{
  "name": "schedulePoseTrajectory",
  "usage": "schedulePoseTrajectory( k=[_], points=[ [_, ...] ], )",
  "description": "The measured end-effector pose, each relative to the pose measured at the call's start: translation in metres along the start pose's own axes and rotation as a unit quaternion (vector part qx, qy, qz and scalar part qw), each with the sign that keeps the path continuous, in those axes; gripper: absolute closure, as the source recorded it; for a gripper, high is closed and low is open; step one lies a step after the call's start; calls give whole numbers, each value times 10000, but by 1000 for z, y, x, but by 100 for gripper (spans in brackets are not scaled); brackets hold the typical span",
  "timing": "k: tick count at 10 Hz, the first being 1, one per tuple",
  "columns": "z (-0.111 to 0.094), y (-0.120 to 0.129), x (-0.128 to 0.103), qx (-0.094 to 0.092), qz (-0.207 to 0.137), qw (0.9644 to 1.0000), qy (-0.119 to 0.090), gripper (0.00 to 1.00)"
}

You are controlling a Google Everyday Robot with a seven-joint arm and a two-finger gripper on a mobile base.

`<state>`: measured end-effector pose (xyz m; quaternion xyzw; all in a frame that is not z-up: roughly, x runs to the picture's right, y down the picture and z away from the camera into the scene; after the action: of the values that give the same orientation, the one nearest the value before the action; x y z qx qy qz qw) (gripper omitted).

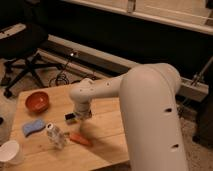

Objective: Push the eraser across the table

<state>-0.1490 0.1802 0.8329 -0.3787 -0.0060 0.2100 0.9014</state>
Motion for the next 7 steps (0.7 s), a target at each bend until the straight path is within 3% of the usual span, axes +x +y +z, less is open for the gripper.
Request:
schedulePoseTrajectory(
  k=[4, 7],
  points=[
    [14, -6, -17, 85, -93, 9999, 75, 100],
    [9, -22, -32, 238, -84, 9997, 37, 100]
  ],
)
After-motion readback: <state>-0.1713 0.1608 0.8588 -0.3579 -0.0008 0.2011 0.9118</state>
